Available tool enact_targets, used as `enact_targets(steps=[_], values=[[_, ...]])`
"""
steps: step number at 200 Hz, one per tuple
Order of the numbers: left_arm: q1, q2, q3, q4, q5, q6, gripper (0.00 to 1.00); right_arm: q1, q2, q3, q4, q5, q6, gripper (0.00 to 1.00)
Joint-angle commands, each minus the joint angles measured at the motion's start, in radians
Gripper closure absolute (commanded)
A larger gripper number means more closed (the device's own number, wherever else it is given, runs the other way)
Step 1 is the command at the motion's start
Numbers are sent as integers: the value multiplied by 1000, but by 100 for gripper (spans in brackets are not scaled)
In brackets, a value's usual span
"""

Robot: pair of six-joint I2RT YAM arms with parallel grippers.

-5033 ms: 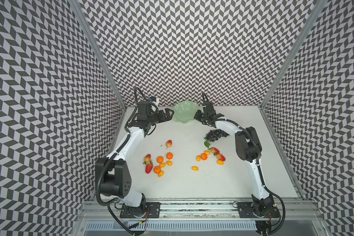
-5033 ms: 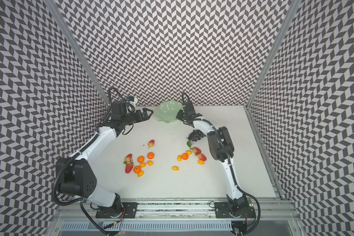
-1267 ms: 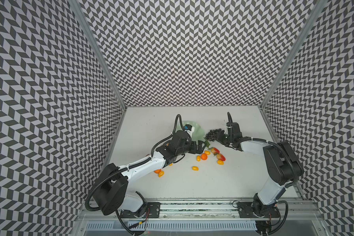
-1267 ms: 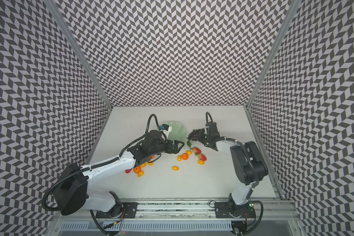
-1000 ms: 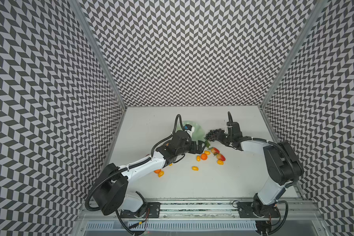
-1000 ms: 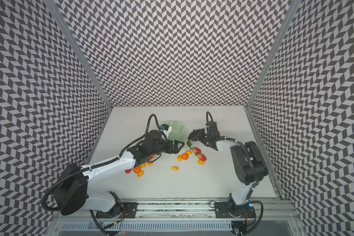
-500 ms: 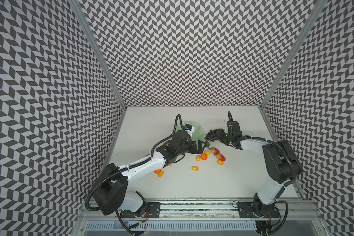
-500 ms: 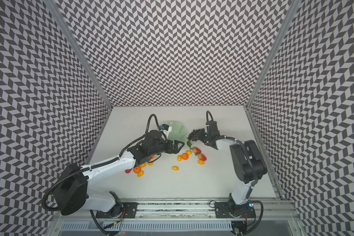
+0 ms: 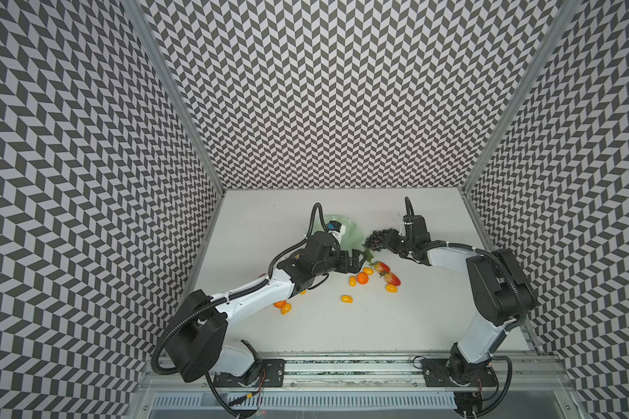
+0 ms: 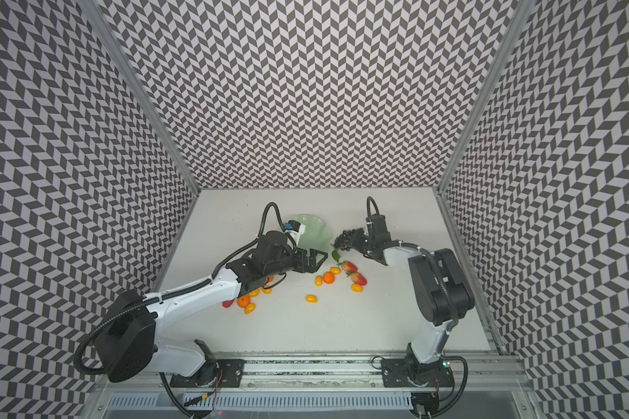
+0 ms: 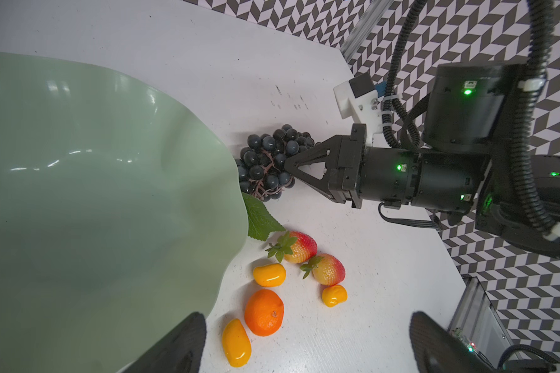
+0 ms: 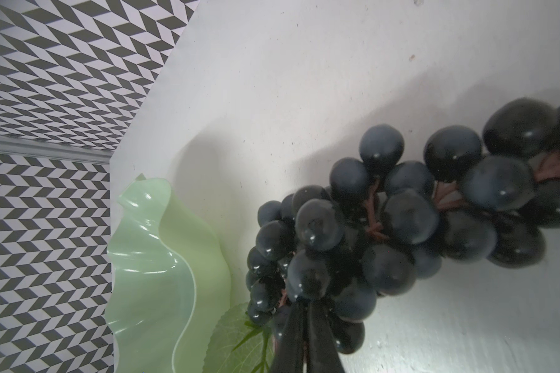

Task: Arrange fruit in a fruit bowl
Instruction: Pick up the fruit from the top-center of the table.

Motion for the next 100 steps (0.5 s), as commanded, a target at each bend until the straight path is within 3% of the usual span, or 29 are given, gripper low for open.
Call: enact_targets(steps=[1, 100], values=[[-4, -12, 36, -12, -14, 11, 0, -5, -50, 5, 16, -10, -3, 95], [23, -67, 47, -47, -34, 26, 0, -5, -169, -17, -7, -30, -7, 98]])
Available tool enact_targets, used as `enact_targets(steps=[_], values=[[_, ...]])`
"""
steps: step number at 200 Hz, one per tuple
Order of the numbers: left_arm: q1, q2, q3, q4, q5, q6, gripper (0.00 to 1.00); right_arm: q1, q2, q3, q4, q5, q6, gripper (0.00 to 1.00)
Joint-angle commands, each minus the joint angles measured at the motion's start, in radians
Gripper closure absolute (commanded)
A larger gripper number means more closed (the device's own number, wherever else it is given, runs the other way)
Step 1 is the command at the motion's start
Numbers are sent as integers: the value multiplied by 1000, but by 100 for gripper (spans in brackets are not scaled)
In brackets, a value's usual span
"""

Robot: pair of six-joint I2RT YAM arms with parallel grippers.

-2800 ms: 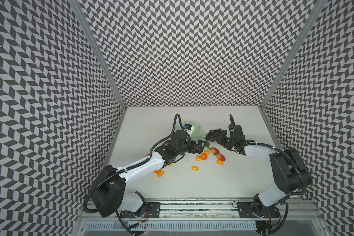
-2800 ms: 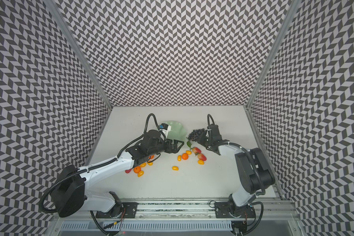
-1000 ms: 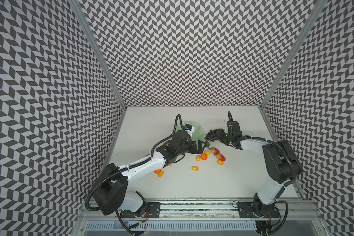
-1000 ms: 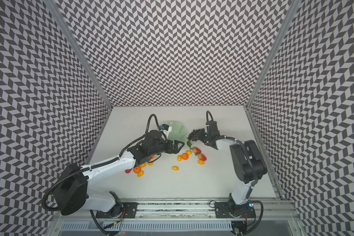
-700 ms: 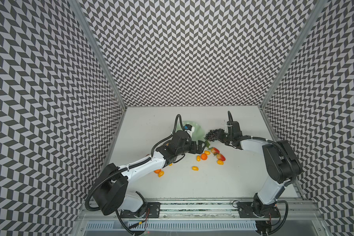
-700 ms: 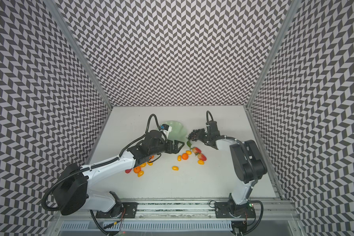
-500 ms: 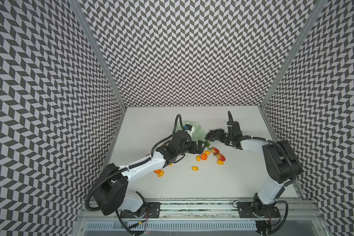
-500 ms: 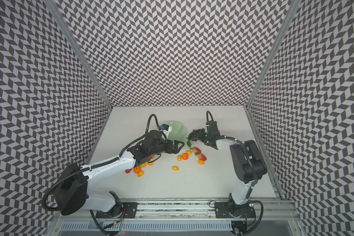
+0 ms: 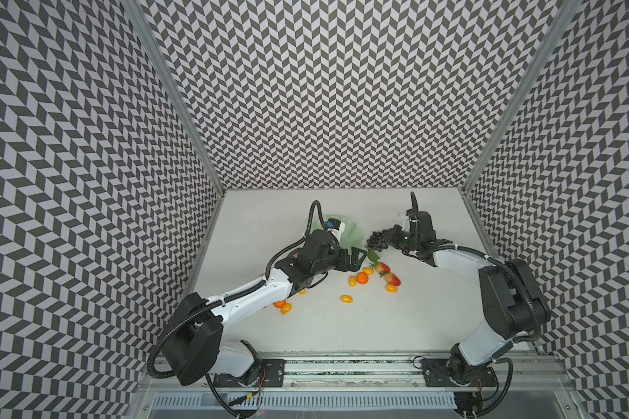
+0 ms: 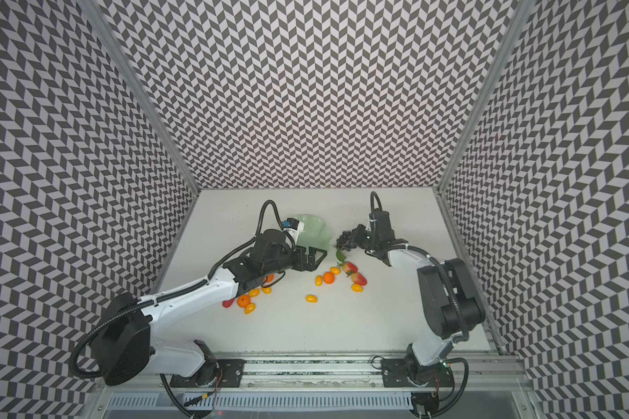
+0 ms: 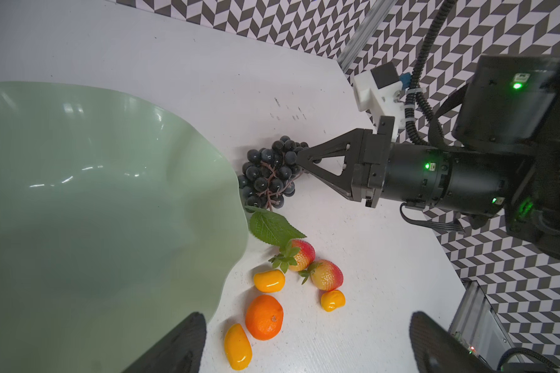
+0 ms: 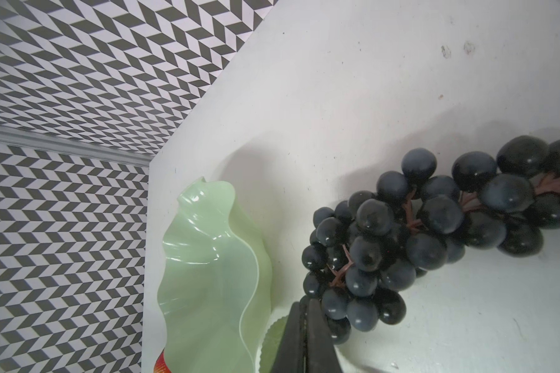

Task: Arrange fruit in a fruit bowl
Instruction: Pick up the fruit from the top-center of the table.

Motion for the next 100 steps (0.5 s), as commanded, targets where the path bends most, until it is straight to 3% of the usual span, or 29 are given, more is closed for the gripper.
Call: enact_targets(steps=[1, 100], values=[[16, -35, 30, -24, -19, 9, 0, -5, -53, -8, 16, -9, -4, 98], [99, -13, 81, -5, 66, 15, 0, -5, -212, 132, -123, 54, -90, 100]])
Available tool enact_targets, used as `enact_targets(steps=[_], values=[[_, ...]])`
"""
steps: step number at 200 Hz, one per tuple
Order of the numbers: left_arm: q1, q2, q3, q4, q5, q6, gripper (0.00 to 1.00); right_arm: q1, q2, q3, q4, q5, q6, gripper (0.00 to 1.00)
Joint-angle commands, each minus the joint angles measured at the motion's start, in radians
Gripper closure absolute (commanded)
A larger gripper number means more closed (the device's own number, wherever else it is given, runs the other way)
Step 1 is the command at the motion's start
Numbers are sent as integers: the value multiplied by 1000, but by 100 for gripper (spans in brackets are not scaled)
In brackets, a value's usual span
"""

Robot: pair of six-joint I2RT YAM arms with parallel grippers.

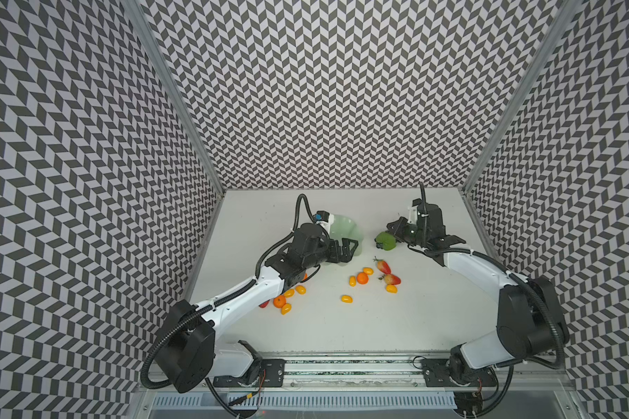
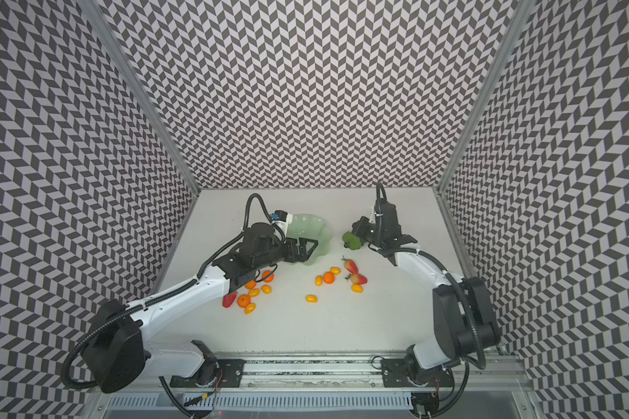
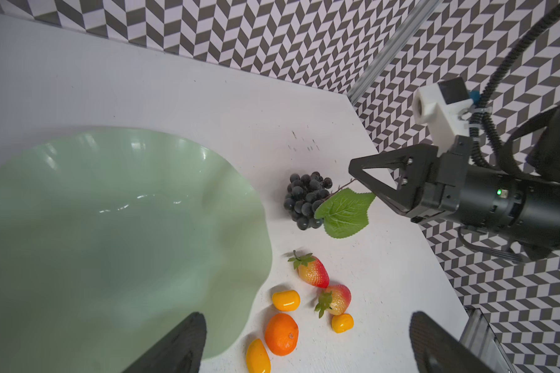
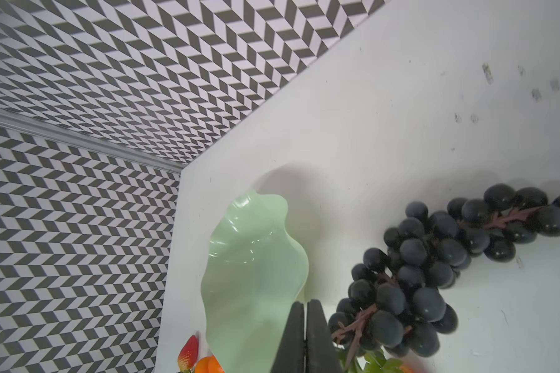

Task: Arrange fruit in a fruit bowl
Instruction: Pick up the fruit from the top-center of the table.

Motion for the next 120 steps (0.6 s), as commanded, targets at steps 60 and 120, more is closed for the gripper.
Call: enact_targets(steps=[60, 120], values=[[25, 124, 175, 43, 90, 28, 0, -5, -82, 207, -68, 68, -100, 100], [51, 208, 253, 85, 137, 3, 0, -4, -78, 353, -80, 61, -132, 100]])
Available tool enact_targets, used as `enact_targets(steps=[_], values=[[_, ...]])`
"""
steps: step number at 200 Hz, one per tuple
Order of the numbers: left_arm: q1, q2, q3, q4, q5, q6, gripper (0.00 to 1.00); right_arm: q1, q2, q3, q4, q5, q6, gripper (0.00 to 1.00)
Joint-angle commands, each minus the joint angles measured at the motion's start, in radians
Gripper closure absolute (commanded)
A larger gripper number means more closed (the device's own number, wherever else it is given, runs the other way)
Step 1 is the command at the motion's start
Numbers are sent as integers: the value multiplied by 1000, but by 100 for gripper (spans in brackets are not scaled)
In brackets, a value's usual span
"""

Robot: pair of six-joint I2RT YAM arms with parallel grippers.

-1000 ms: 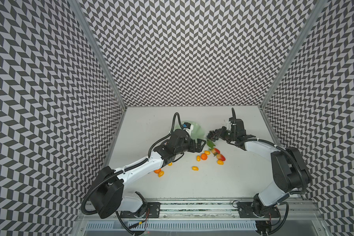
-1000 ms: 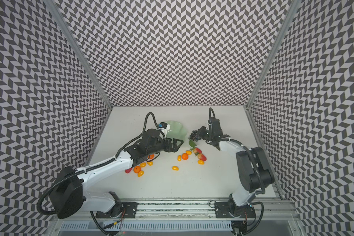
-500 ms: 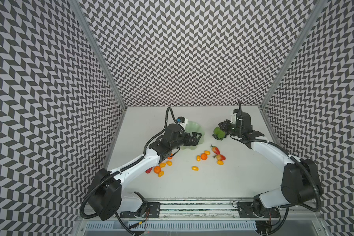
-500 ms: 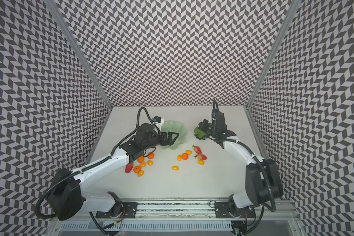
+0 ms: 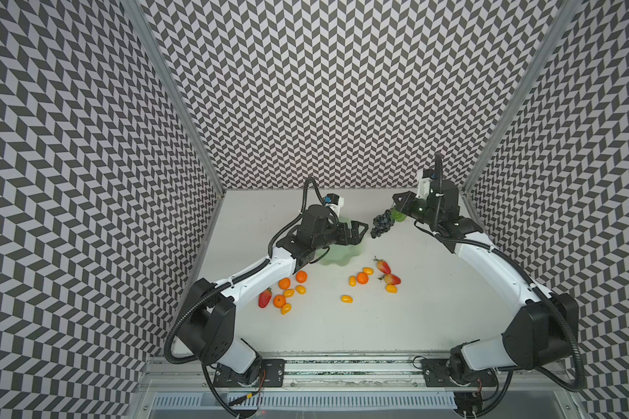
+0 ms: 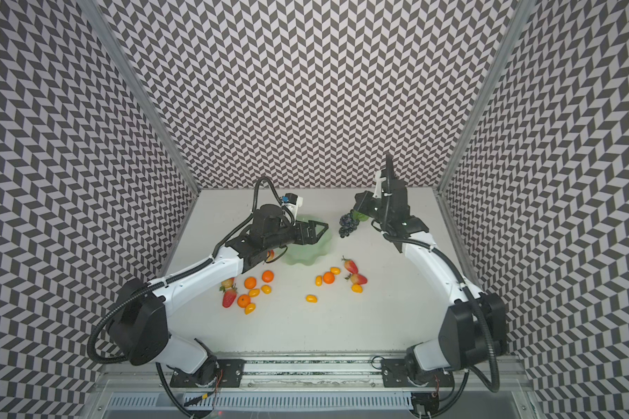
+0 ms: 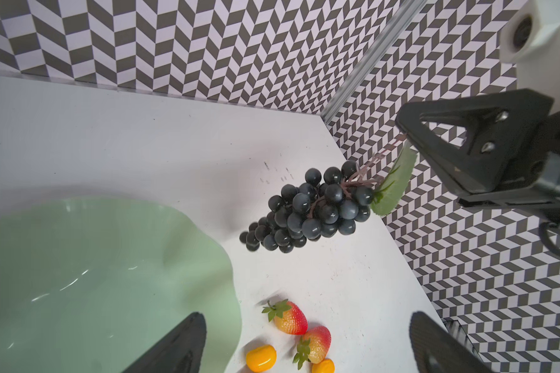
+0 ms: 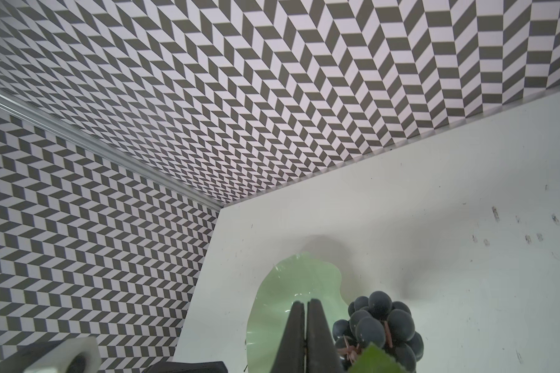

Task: Arrange fruit in a fruit bowl
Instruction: Pick up the fruit from the top-center of the table, then place the fruit in the fruit bowl.

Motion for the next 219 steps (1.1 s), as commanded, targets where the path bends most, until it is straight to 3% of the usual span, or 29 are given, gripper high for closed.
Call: enact_targets(steps=[1, 91, 219], values=[[19, 17, 41, 44, 33, -10, 0, -4, -28, 92, 22, 10, -29, 100], [102, 17, 69, -2, 24, -19, 0, 46, 38, 289, -8, -39, -50, 100], [314, -270, -201, -54, 0, -23, 0, 268, 187, 336, 48, -63, -74, 100]])
